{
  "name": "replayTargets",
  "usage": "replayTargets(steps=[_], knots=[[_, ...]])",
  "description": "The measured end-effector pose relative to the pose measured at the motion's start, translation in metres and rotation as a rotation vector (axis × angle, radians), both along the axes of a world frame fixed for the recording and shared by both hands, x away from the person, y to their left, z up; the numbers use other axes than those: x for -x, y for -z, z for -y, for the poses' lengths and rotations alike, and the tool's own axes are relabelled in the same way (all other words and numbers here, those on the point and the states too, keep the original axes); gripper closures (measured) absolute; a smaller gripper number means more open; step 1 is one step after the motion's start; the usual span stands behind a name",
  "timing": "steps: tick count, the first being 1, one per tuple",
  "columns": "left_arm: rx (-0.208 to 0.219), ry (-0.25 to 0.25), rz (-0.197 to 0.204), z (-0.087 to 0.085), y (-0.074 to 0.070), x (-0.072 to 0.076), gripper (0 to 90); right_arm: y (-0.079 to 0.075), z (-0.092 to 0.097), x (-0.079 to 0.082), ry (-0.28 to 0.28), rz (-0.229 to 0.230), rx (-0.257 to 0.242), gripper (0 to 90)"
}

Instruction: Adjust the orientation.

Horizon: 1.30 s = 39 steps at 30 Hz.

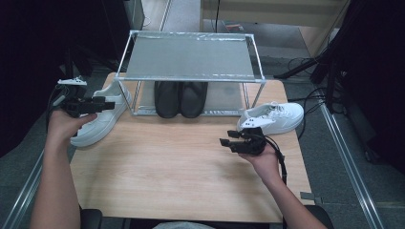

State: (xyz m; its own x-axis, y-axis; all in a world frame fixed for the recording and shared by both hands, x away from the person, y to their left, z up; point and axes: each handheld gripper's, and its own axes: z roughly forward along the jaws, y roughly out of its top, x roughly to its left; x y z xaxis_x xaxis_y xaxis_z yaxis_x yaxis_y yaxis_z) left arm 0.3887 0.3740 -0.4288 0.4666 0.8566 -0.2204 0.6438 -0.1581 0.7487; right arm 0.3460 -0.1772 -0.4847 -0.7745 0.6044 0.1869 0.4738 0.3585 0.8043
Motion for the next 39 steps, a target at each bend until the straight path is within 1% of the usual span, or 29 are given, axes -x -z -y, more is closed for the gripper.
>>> replayTargets(steps=[4,6,8,10,12,14,16,20,23,24,25,26,27,29,30,32,34,36,37,39], knots=[[-0.012,-0.031,-0.004,-0.006,0.004,-0.008,40.4,0.001,0.000,0.006,0.004,0.009,0.021,49.3],[-0.017,-0.038,-0.016,-0.010,0.008,-0.013,40.7,0.002,0.002,0.007,0.009,0.011,0.029,49.3],[-0.017,-0.054,-0.021,-0.015,0.013,-0.017,41.2,0.003,0.005,0.009,0.020,0.007,0.028,49.3],[-0.007,-0.073,-0.016,-0.019,0.017,-0.020,41.9,0.004,0.007,0.010,0.033,0.004,0.024,49.3],[-0.019,-0.097,-0.013,-0.023,0.020,-0.023,42.7,0.004,0.010,0.011,0.043,0.003,0.026,49.3],[-0.019,-0.118,-0.013,-0.025,0.025,-0.026,43.4,0.005,0.011,0.012,0.049,0.003,0.027,49.3],[-0.021,-0.123,-0.018,-0.025,0.028,-0.029,43.8,0.006,0.013,0.013,0.054,-0.002,0.029,49.3],[-0.046,-0.129,-0.050,-0.024,0.037,-0.036,45.5,0.006,0.015,0.015,0.062,0.003,0.029,49.3],[-0.034,-0.143,-0.076,-0.022,0.044,-0.041,47.4,0.006,0.016,0.015,0.067,-0.001,0.030,49.2],[-0.034,-0.143,-0.076,-0.022,0.044,-0.041,49.7,0.006,0.016,0.015,0.067,-0.001,0.030,49.2],[-0.037,-0.142,-0.084,-0.022,0.045,-0.042,49.7,0.006,0.017,0.015,0.071,-0.001,0.027,49.2],[-0.048,-0.135,-0.094,-0.022,0.049,-0.043,51.3,0.007,0.018,0.014,0.074,-0.002,0.025,49.1],[-0.049,-0.132,-0.098,-0.021,0.051,-0.044,52.8,0.007,0.017,0.014,0.074,-0.002,0.025,49.0],[-0.038,-0.122,-0.088,-0.021,0.054,-0.044,55.2,0.007,0.017,0.014,0.072,-0.003,0.026,48.9],[-0.034,-0.124,-0.080,-0.020,0.055,-0.044,56.1,0.008,0.016,0.013,0.072,-0.006,0.026,48.8],[-0.036,-0.113,-0.081,-0.018,0.057,-0.045,59.2,0.008,0.016,0.013,0.068,-0.005,0.032,48.7],[-0.061,-0.103,-0.070,-0.013,0.060,-0.046,61.6,0.008,0.016,0.013,0.066,-0.006,0.033,48.7],[-0.110,-0.092,-0.058,-0.008,0.061,-0.046,63.3,0.008,0.016,0.014,0.064,-0.006,0.033,48.6],[-0.125,-0.087,-0.057,-0.006,0.061,-0.046,64.2,0.008,0.016,0.014,0.064,-0.007,0.033,48.6],[-0.133,-0.080,-0.054,-0.006,0.061,-0.045,67.1,0.008,0.016,0.014,0.064,-0.006,0.034,48.5]])
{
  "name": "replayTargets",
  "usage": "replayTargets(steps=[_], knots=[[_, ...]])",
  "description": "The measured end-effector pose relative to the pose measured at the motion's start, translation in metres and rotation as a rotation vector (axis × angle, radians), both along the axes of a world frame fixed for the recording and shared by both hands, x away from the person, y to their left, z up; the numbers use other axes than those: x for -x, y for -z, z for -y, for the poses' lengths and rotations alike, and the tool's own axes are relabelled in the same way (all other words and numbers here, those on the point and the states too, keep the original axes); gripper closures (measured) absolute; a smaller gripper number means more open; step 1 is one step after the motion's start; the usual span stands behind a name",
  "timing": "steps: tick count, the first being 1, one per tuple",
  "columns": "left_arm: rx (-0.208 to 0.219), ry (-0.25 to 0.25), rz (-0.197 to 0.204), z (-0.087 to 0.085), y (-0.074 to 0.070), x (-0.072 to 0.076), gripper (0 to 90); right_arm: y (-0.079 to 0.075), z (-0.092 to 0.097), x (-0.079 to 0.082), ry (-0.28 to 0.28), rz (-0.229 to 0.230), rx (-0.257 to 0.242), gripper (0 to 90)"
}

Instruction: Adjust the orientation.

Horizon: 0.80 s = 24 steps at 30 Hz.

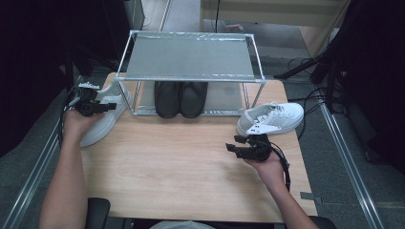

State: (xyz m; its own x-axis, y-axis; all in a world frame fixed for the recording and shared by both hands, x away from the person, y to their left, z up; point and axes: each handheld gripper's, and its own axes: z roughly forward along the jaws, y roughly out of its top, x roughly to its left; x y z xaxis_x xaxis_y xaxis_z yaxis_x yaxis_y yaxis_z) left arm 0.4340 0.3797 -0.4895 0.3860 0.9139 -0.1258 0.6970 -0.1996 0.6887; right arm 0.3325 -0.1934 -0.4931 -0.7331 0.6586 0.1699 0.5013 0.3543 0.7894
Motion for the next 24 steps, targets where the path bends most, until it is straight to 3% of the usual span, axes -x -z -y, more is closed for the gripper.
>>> replayTargets(steps=[3,8,17,24], knots=[[0.005,0.010,-0.002,-0.002,0.000,0.001,72.2,0.001,0.000,0.000,0.001,-0.004,0.000,48.4],[0.062,-0.008,-0.034,-0.007,-0.001,0.001,80.8,0.002,-0.002,-0.001,-0.002,-0.006,0.002,48.4],[0.045,-0.019,-0.058,-0.007,-0.008,0.005,82.4,0.001,-0.001,-0.003,0.001,-0.010,-0.010,48.5],[0.090,-0.041,-0.056,-0.012,-0.015,0.014,82.6,0.000,-0.002,-0.007,0.001,-0.016,-0.026,48.5]])
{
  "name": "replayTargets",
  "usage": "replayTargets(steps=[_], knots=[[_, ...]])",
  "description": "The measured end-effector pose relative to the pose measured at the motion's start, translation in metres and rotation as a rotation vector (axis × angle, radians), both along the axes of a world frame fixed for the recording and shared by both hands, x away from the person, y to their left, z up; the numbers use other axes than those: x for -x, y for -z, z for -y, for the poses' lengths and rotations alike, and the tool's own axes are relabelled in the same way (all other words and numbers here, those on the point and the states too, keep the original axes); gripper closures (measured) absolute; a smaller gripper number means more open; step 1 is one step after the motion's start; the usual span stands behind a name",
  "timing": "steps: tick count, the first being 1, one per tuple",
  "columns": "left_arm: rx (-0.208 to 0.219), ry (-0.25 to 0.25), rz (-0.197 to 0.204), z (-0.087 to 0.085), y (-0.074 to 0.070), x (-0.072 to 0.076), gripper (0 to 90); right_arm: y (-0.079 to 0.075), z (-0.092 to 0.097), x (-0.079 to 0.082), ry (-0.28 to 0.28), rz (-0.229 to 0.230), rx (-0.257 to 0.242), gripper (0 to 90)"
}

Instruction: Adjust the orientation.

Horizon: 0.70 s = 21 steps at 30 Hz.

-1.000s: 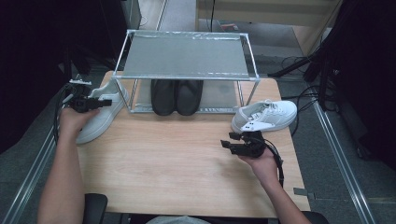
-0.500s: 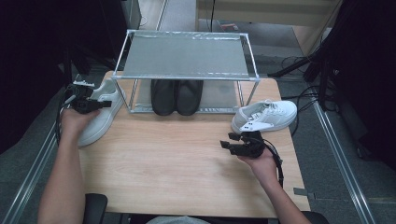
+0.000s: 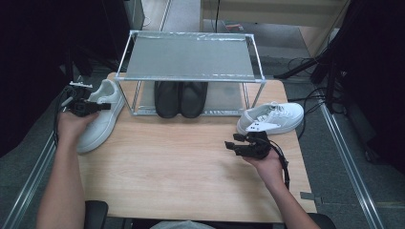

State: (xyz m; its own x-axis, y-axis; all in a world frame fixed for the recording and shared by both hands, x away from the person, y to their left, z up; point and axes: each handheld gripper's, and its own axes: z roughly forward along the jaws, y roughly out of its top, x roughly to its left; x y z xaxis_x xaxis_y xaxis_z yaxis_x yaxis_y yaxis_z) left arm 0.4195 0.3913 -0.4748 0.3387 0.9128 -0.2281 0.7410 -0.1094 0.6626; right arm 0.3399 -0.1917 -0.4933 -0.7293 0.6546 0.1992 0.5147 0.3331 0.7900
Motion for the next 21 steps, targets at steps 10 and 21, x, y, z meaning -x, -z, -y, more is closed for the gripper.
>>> replayTargets(steps=[10,21], knots=[[0.097,-0.023,-0.018,-0.009,-0.014,0.021,83.3,-0.001,-0.012,-0.009,-0.029,0.006,-0.002,47.8],[0.090,-0.043,-0.030,-0.004,-0.028,0.059,83.3,-0.004,-0.022,-0.020,-0.032,0.013,-0.026,47.4]])
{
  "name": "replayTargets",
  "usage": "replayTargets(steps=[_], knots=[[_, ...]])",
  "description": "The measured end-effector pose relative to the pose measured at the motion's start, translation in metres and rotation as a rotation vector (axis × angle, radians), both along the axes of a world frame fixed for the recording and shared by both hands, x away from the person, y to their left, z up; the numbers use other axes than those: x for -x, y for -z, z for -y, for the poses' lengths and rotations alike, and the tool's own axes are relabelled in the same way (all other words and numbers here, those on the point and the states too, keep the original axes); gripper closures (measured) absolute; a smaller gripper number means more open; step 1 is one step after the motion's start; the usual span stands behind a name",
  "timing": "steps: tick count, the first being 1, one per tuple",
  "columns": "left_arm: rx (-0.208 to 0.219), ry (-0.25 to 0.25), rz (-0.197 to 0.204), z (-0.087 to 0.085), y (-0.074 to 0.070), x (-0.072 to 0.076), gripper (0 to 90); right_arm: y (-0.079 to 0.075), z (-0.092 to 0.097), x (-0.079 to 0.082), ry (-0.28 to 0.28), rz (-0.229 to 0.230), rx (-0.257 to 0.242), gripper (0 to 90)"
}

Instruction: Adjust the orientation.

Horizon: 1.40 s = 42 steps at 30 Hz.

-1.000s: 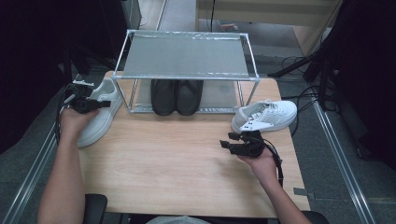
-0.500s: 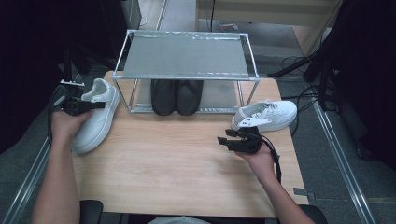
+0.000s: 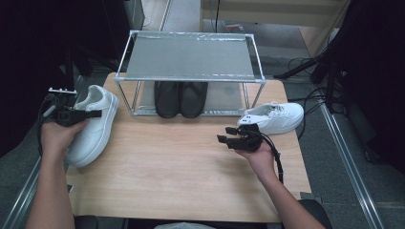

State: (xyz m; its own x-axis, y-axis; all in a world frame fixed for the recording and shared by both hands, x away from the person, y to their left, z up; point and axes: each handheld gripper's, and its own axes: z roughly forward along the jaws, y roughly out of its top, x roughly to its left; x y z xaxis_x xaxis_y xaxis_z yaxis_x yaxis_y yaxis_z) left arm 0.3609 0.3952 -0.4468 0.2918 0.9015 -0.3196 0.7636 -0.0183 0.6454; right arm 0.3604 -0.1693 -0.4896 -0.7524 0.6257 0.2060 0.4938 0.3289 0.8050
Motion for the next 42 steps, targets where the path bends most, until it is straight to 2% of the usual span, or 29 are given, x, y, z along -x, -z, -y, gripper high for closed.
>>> replayTargets(steps=[1,7,13,17,18,23,31,32,35,36,38,39,42], knots=[[0.000,0.000,0.000,0.000,0.000,0.000,83.2,0.000,0.000,-0.001,0.002,0.000,0.003,47.4],[-0.024,0.013,-0.021,0.011,-0.003,0.027,83.2,-0.001,-0.005,-0.006,-0.003,-0.005,-0.002,47.3],[-0.043,0.015,-0.007,0.020,-0.009,0.047,83.3,-0.002,-0.008,-0.006,-0.020,0.001,0.002,47.3],[-0.040,0.038,-0.002,0.029,-0.012,0.054,83.3,-0.001,-0.008,-0.006,-0.024,-0.004,0.005,47.3],[-0.030,0.060,-0.002,0.034,-0.013,0.057,83.3,-0.002,-0.007,-0.006,-0.020,-0.001,0.006,47.3],[-0.032,0.130,-0.019,0.052,-0.017,0.059,83.2,-0.004,-0.005,-0.006,-0.015,0.002,0.000,47.3],[-0.015,0.219,-0.014,0.084,-0.018,0.059,83.2,-0.004,-0.006,-0.005,-0.017,0.005,0.002,47.3],[-0.015,0.219,-0.014,0.084,-0.018,0.059,83.1,-0.004,-0.006,-0.005,-0.017,0.005,0.002,47.3],[-0.017,0.266,-0.012,0.103,-0.015,0.056,83.1,-0.004,-0.006,-0.004,-0.018,0.005,0.007,47.3],[-0.017,0.266,-0.012,0.103,-0.015,0.056,83.1,-0.004,-0.006,-0.004,-0.019,0.006,0.007,47.3],[-0.019,0.307,-0.021,0.117,-0.013,0.053,83.1,-0.004,-0.005,-0.003,-0.019,0.007,0.009,47.3],[-0.019,0.307,-0.021,0.117,-0.013,0.053,83.1,-0.004,-0.005,-0.003,-0.019,0.007,0.010,47.2],[-0.033,0.352,-0.029,0.132,-0.012,0.050,83.0,-0.004,-0.004,-0.001,-0.017,0.007,0.008,47.2]])
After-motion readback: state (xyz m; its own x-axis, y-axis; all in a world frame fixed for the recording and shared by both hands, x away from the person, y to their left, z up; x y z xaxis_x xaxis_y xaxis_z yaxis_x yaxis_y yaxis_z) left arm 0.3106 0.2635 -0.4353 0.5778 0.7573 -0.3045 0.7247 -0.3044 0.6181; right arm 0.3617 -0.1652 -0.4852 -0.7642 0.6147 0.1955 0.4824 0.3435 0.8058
